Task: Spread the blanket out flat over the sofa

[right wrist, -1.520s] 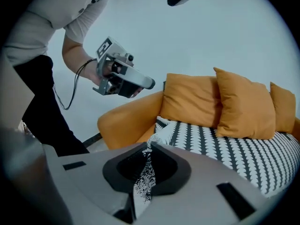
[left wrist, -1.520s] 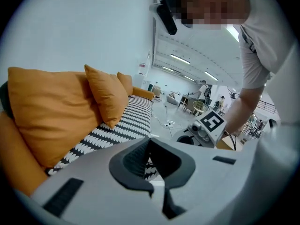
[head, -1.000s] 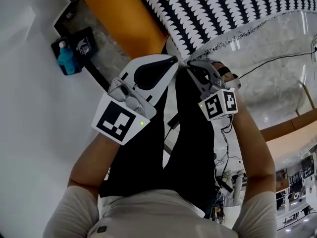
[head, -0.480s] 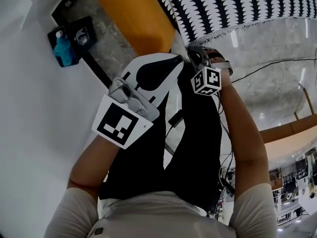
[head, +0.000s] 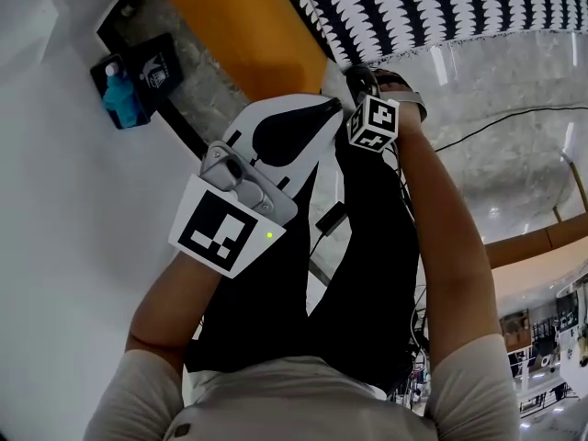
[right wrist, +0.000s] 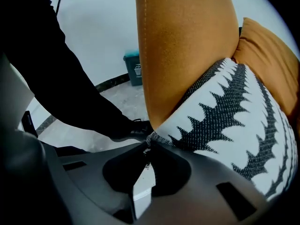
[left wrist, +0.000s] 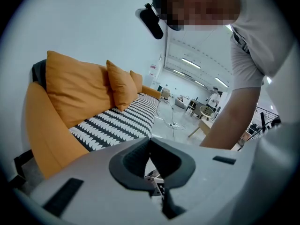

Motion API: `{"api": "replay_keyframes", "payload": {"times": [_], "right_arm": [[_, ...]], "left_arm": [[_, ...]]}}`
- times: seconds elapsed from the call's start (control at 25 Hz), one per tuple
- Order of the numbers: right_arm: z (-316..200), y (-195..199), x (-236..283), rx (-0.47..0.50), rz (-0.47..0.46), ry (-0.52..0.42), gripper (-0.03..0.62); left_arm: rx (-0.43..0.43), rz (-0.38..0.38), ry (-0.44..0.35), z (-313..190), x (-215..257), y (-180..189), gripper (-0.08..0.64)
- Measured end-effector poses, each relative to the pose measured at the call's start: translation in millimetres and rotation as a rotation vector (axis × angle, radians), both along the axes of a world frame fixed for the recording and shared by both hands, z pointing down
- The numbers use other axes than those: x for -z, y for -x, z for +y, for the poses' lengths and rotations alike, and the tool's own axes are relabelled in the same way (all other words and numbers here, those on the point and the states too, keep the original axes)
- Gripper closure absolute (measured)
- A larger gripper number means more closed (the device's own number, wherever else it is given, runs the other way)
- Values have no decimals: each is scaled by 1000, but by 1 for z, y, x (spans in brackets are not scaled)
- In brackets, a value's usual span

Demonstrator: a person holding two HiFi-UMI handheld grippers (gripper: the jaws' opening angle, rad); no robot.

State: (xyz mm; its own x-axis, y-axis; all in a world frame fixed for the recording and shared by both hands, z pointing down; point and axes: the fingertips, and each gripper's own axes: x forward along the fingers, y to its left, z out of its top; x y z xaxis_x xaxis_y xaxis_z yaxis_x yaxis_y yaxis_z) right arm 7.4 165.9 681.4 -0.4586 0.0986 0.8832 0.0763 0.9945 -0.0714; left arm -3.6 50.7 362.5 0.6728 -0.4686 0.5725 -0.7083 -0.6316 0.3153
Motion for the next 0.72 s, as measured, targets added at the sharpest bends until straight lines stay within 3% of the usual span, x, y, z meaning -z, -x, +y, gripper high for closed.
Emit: {"api": "replay_keyframes", "payload": {"times": [0.24, 0.36, 0.48, 0.72], "right_arm": [[-4, 21, -23, -48, 34, -34, 554], [2, 31, -26, -102, 51, 21, 551], [11, 13, -12, -162, 60, 110, 428], [32, -3, 33, -246, 36, 161, 411]], "left_arm": [[-11, 3, -21, 13, -14, 15, 549], [-20, 0, -20, 17, -17, 23, 549], [-33, -13, -18, 11, -6, 9, 549], [22, -22, 69, 23, 14, 18, 549]]}}
